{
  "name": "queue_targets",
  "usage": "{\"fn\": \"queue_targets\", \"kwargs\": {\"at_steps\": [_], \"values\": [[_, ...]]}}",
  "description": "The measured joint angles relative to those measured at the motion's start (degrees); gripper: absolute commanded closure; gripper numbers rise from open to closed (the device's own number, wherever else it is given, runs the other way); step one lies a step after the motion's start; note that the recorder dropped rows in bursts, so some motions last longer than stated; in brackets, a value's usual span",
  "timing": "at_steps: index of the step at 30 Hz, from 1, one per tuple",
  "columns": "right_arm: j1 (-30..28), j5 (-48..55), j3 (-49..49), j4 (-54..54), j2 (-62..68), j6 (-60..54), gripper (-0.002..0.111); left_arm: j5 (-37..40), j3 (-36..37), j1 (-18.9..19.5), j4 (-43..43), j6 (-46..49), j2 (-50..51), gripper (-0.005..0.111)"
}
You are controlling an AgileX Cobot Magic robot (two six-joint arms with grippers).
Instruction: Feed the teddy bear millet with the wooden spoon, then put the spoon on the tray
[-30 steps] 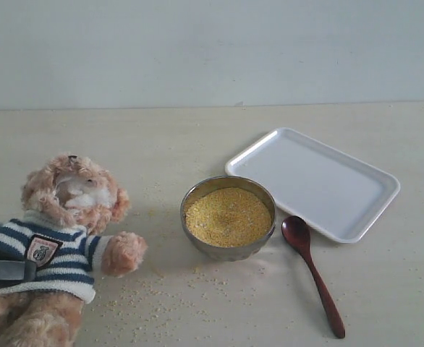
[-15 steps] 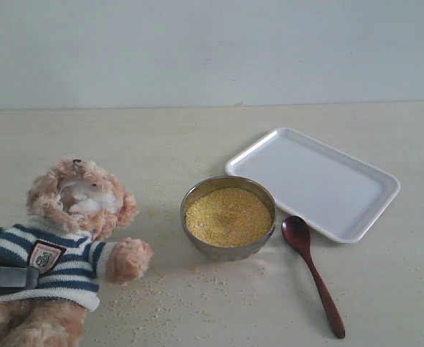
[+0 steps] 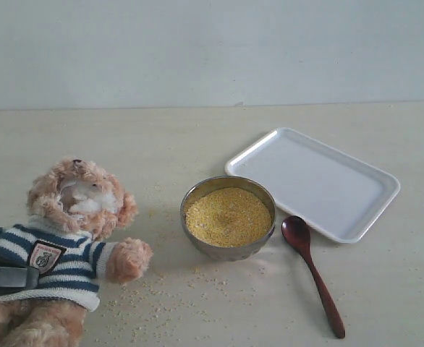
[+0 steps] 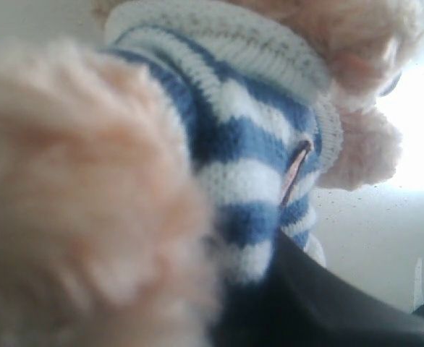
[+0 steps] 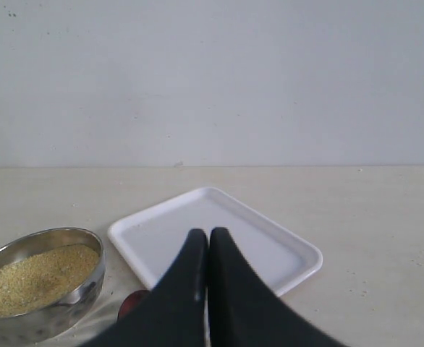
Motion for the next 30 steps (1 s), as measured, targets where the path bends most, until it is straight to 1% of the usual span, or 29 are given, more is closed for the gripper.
{"fn": "queue_targets", "kwargs": {"at_steps": [3, 5, 9, 12, 14, 17, 19, 21, 24, 27, 30], "values": [[0.0, -1.1, 0.0, 0.1, 0.0, 0.2, 0.108, 0.0, 0.0, 0.0, 0.0, 0.0, 0.0, 0.102], [0.0, -3.9, 0.0, 1.9, 0.0, 2.8, 0.108, 0.0, 0.0, 0.0, 0.0, 0.0, 0.0, 0.102], [0.0, -10.9, 0.0, 9.7, 0.0, 14.5, 0.108, 0.0, 0.0, 0.0, 0.0, 0.0, 0.0, 0.102], [0.0, -15.3, 0.0, 11.5, 0.0, 19.7, 0.108, 0.0, 0.0, 0.0, 0.0, 0.0, 0.0, 0.102], [0.0, -17.3, 0.0, 11.9, 0.0, 24.5, 0.108, 0.0, 0.0, 0.0, 0.0, 0.0, 0.0, 0.102], [0.0, -18.0, 0.0, 11.6, 0.0, 36.7, 0.108, 0.0, 0.0, 0.0, 0.0, 0.0, 0.0, 0.102], [0.0, -19.3, 0.0, 7.5, 0.0, 42.6, 0.108, 0.0, 0.0, 0.0, 0.0, 0.0, 0.0, 0.102], [0.1, -20.9, -0.2, -1.5, 0.0, 47.8, 0.108, 0.0, 0.0, 0.0, 0.0, 0.0, 0.0, 0.102], [1.2, -22.1, -4.3, -20.1, 0.1, 57.8, 0.108, 0.0, 0.0, 0.0, 0.0, 0.0, 0.0, 0.102], [2.9, -24.0, -11.7, -46.3, 4.6, 75.1, 0.108, 0.0, 0.0, 0.0, 0.0, 0.0, 0.0, 0.102], [4.2, -27.5, -20.2, -80.4, 13.6, 99.9, 0.106, 0.0, 0.0, 0.0, 0.0, 0.0, 0.0, 0.102]]}}
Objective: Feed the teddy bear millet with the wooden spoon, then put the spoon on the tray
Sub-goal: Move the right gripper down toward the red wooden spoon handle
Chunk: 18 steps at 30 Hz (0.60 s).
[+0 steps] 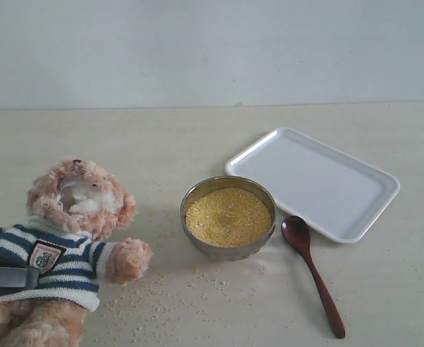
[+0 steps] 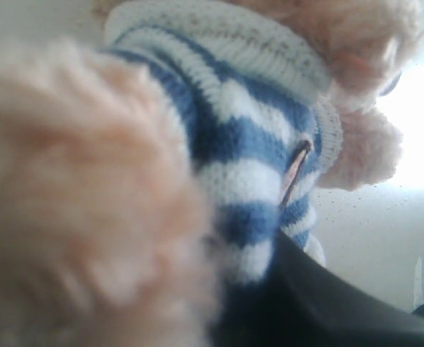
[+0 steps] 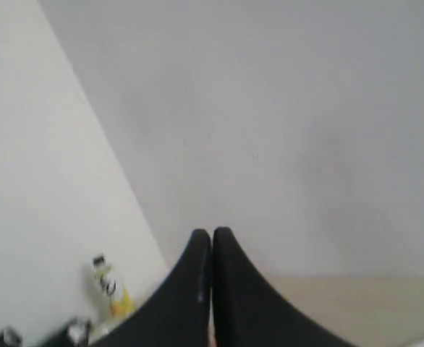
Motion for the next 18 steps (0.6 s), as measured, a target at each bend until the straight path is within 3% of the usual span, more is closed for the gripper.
{"fn": "queue_targets", "kwargs": {"at_steps": [3, 7, 9, 14, 18], "values": [[0.2, -10.4, -7.5, -15.9, 15.8, 11.8, 0.087, 0.0, 0.0, 0.0, 0.0, 0.0, 0.0, 0.102], [0.3, -14.9, -13.6, -20.0, 35.1, 9.3, 0.083, 0.0, 0.0, 0.0, 0.0, 0.0, 0.0, 0.102], [0.3, -13.2, -14.7, -20.3, 40.4, 6.2, 0.083, 0.0, 0.0, 0.0, 0.0, 0.0, 0.0, 0.102], [0.3, 5.4, -14.7, -20.7, 43.0, 0.5, 0.083, 0.0, 0.0, 0.0, 0.1, 0.0, 0.0, 0.102], [0.3, 6.6, -13.7, -20.7, 43.0, -5.3, 0.084, 0.0, 0.0, 0.0, 0.1, 0.0, 0.0, 0.102]]}}
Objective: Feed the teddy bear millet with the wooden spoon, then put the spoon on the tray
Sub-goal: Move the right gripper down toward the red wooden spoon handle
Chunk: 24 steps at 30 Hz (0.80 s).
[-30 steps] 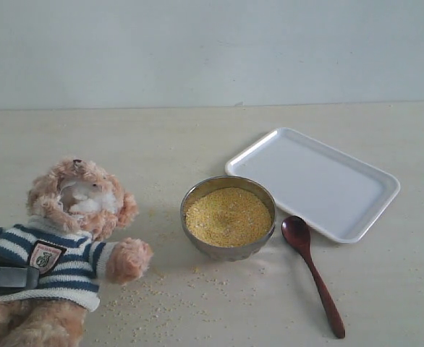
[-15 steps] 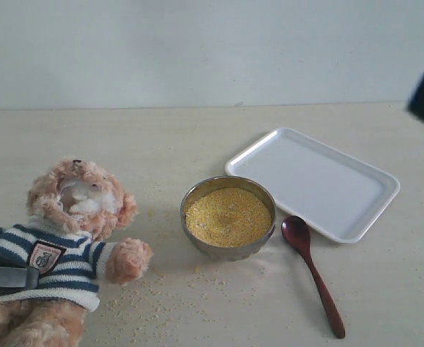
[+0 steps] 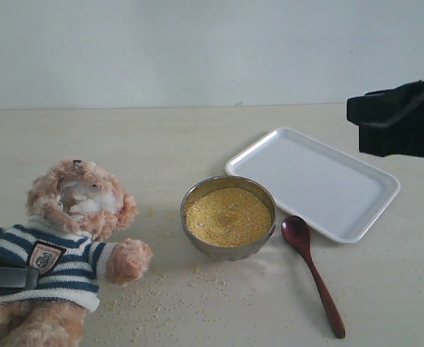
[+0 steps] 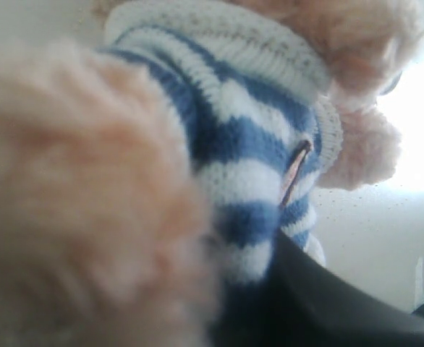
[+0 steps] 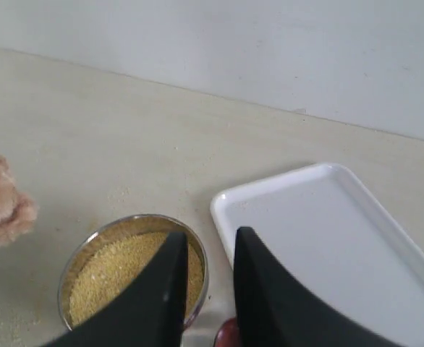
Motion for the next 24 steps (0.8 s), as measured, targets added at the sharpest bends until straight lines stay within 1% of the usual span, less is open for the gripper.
{"fn": "queue_targets", "kwargs": {"at_steps": [2, 8, 15, 24], "values": [[0.0, 0.0, 1.5, 0.0, 0.0, -1.9, 0.084, 0.0, 0.0, 0.0, 0.0, 0.0, 0.0, 0.102], [0.0, -0.5, 4.9, 0.0, 0.0, -2.4, 0.084, 0.0, 0.0, 0.0, 0.0, 0.0, 0.0, 0.102], [0.0, -0.5, 5.9, 0.0, 0.0, -2.4, 0.084, 0.0, 0.0, 0.0, 0.0, 0.0, 0.0, 0.102], [1.4, 3.9, 7.3, 0.0, 0.0, -2.4, 0.084, 0.0, 0.0, 0.0, 0.0, 0.0, 0.0, 0.102]]}}
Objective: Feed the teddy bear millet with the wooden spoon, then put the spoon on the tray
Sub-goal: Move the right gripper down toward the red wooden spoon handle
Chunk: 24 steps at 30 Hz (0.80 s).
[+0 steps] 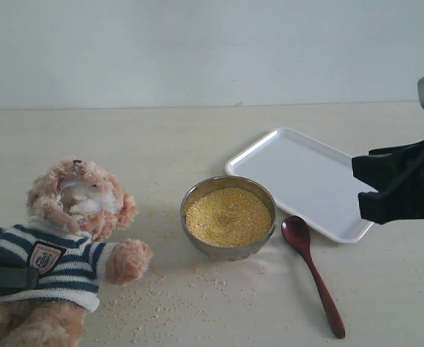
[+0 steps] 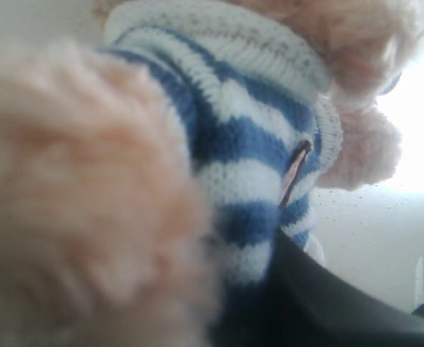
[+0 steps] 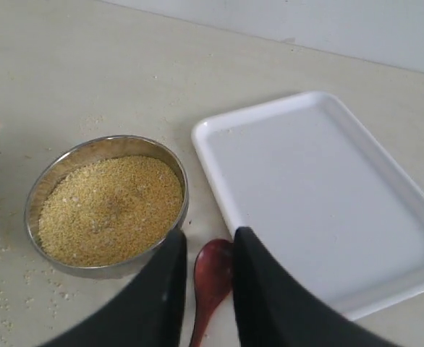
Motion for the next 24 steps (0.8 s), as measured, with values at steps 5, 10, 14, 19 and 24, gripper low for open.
{"fn": "queue_targets", "kwargs": {"at_steps": [5, 10, 14, 19, 24], "values": [[0.3, 2.0, 0.4, 0.0, 0.0, 6.9, 0.084, 0.0, 0.0, 0.0, 0.0, 0.0, 0.0, 0.102], [0.3, -0.6, 0.7, 2.3, 0.0, 8.9, 0.084, 0.0, 0.0, 0.0, 0.0, 0.0, 0.0, 0.102], [0.4, -3.7, 3.9, 20.8, 0.0, -14.0, 0.084, 0.0, 0.0, 0.0, 0.0, 0.0, 0.0, 0.102], [4.7, 9.7, 7.8, 53.7, 0.0, -49.6, 0.084, 0.0, 0.0, 0.0, 0.0, 0.0, 0.0, 0.102], [13.3, 30.7, 2.8, 81.6, 0.1, -80.5, 0.084, 0.0, 0.0, 0.0, 0.0, 0.0, 0.0, 0.102]]}}
